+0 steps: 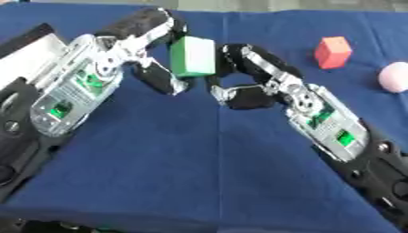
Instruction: Pick up the objects with one hand, pass them to the other hand, and then place them into the box on the other side of the table.
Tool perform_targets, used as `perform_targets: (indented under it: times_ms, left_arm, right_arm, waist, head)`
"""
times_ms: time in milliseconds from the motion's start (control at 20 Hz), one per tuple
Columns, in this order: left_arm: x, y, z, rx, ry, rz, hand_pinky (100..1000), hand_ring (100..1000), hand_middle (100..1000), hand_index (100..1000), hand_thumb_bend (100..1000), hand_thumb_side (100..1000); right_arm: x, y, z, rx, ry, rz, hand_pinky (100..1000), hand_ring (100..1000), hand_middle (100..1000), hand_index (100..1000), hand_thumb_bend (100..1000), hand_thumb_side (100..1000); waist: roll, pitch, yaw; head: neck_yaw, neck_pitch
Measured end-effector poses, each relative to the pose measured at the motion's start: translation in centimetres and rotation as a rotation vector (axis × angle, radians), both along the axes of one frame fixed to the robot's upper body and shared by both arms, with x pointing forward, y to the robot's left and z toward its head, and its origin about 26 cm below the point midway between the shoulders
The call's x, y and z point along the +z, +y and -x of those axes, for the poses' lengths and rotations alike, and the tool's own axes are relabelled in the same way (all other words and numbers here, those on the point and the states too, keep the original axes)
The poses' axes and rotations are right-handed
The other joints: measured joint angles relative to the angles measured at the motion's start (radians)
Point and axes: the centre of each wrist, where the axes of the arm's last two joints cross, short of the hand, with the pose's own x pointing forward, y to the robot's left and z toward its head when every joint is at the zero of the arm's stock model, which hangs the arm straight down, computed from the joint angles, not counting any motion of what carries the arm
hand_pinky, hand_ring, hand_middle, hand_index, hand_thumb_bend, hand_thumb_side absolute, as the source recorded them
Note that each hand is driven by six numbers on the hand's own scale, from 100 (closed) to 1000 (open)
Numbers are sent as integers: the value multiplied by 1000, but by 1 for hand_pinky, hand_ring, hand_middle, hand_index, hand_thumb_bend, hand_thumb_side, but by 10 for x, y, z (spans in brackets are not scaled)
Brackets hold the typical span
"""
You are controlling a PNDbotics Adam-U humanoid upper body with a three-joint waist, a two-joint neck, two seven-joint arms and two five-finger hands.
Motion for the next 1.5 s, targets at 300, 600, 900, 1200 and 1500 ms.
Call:
perform_targets:
  times_ms: [300, 600, 900, 1200, 1500]
  left_arm:
    - [0, 1, -1, 21, 5, 3, 761, 620, 506, 463, 100, 100]
    - [4, 8, 1, 37, 2, 0, 753, 607, 488, 443, 100, 100]
    - [9, 18, 4, 58, 7, 21, 755, 602, 484, 439, 100, 100]
    - [26, 41, 12, 90, 2, 63, 758, 599, 484, 441, 100, 100]
    - [39, 86, 15, 205, -5, 90, 768, 605, 491, 446, 100, 100]
  right_arm:
    - [-1, 0, 0, -8, 4, 7, 749, 738, 557, 603, 178, 100]
    - [-4, -2, 1, -26, 11, 7, 751, 746, 574, 623, 200, 100]
    - [-6, -5, 1, -38, 17, 16, 753, 749, 579, 629, 216, 100]
    - [-10, -10, 1, -55, 21, 35, 758, 760, 602, 655, 233, 100]
    - [-8, -16, 4, -63, 5, 54, 764, 766, 611, 663, 251, 100]
  waist:
    - [0, 0, 2]
    - [0, 0, 8]
    - [3, -1, 10]
    - [7, -3, 16]
    - [6, -3, 15]
  head:
    - [2, 0]
    - [3, 0]
    - [3, 0]
    - [4, 0]
    - [27, 0]
